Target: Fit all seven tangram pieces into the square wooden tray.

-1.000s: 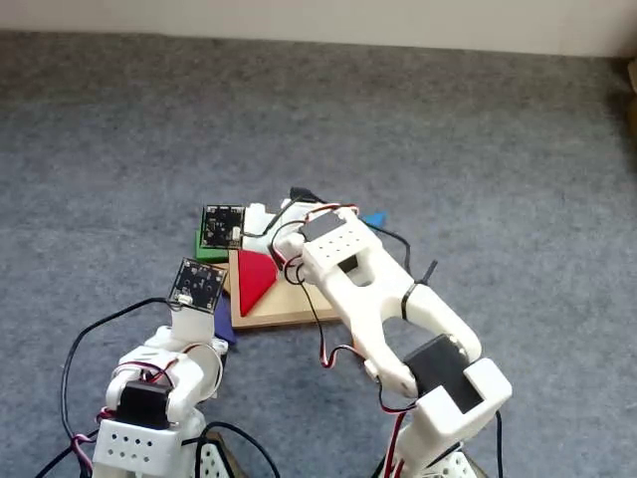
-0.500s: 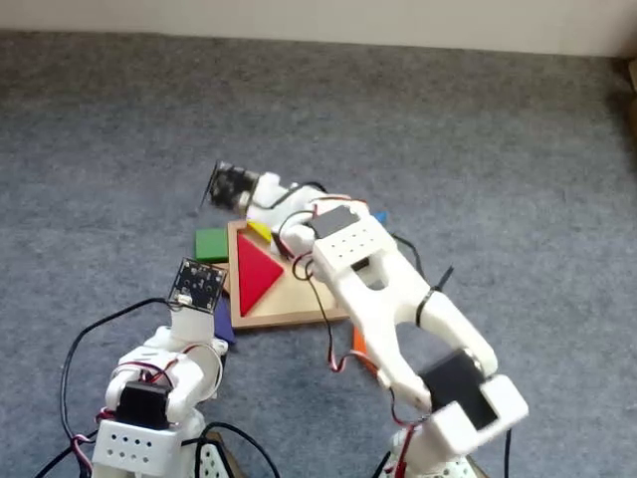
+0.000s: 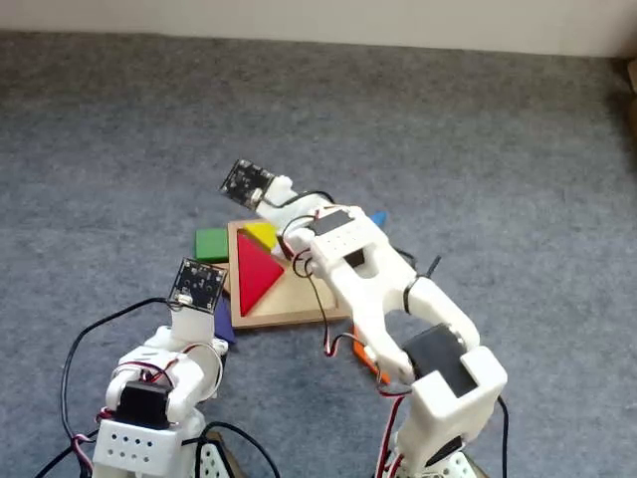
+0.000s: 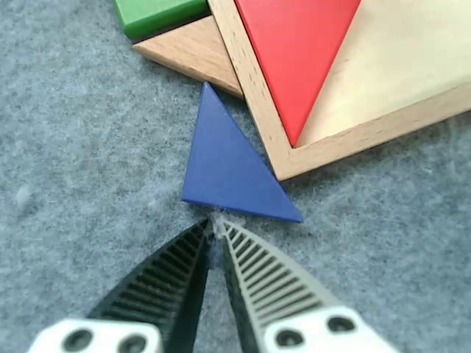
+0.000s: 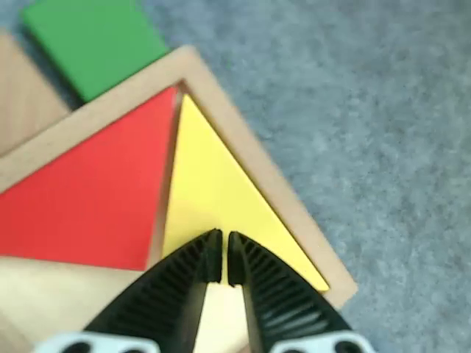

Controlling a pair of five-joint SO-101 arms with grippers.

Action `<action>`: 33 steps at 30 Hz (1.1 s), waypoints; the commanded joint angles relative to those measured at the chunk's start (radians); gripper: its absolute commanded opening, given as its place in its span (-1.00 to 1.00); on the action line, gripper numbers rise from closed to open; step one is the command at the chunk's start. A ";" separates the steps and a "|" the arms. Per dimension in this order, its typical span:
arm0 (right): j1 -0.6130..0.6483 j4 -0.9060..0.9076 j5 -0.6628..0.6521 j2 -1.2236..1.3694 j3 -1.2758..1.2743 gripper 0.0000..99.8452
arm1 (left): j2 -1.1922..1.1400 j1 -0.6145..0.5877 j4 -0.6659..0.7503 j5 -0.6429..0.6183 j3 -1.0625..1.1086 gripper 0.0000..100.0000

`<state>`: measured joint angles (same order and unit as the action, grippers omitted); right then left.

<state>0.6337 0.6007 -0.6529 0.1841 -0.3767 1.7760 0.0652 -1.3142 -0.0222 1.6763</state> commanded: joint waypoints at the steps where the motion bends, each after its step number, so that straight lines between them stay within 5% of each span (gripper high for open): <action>1: 0.025 0.050 0.011 -0.102 0.002 -0.95 | 0.042 0.001 -0.005 0.003 0.019 -0.98; 17: -0.214 0.495 0.018 -0.630 -0.018 -0.95 | 0.044 0.071 -0.005 0.003 0.019 -0.98; 24: -0.346 0.507 0.020 -0.763 -0.232 -0.95 | 0.045 0.071 0.000 0.006 0.016 -0.98; 33: -0.443 0.506 0.192 -0.983 -0.509 -0.96 | 0.045 -0.142 -0.028 0.025 -0.231 -0.98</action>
<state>0.2225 1.0994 -0.5117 -0.7196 -0.8462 1.7760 0.0130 -1.3387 -0.0222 1.5888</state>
